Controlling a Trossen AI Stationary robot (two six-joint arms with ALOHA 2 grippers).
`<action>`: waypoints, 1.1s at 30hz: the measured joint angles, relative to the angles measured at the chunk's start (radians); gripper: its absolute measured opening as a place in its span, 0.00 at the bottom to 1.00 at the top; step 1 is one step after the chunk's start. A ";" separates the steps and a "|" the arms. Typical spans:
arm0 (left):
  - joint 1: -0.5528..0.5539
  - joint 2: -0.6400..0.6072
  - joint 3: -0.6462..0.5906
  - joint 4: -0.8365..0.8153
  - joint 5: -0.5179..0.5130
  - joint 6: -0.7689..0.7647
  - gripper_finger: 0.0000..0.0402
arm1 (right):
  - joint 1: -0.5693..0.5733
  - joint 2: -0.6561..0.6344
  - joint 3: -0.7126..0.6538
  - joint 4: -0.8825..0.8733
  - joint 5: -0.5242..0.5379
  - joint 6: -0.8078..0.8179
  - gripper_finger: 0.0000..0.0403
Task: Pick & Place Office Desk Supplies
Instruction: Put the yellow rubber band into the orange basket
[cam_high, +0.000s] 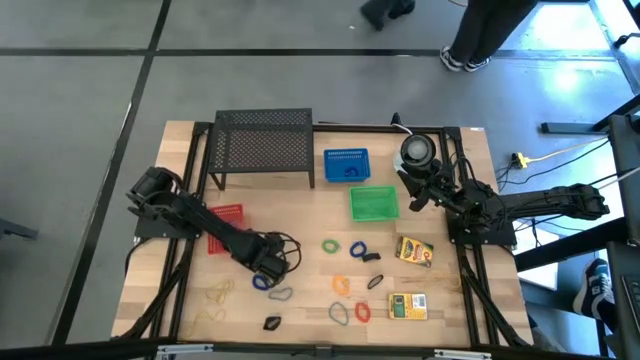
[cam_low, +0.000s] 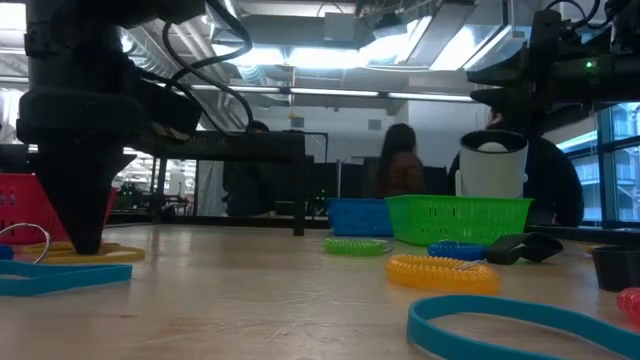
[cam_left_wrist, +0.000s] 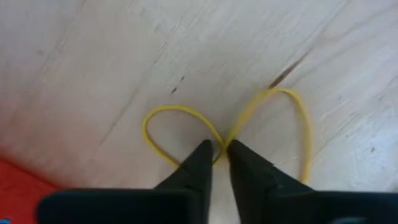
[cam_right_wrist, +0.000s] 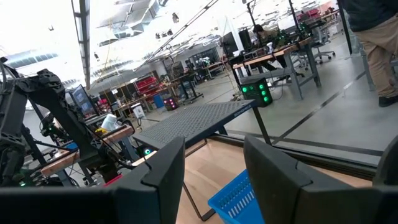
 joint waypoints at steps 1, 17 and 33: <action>0.000 0.002 0.003 -0.001 -0.004 0.002 0.06 | 0.000 0.000 0.000 0.000 0.000 0.000 0.41; -0.011 0.022 0.205 0.114 -0.372 0.346 0.01 | 0.000 0.000 0.000 -0.005 0.000 0.000 0.41; -0.098 0.015 0.400 0.675 -0.739 0.950 0.01 | 0.000 0.000 0.000 -0.008 0.000 0.000 0.41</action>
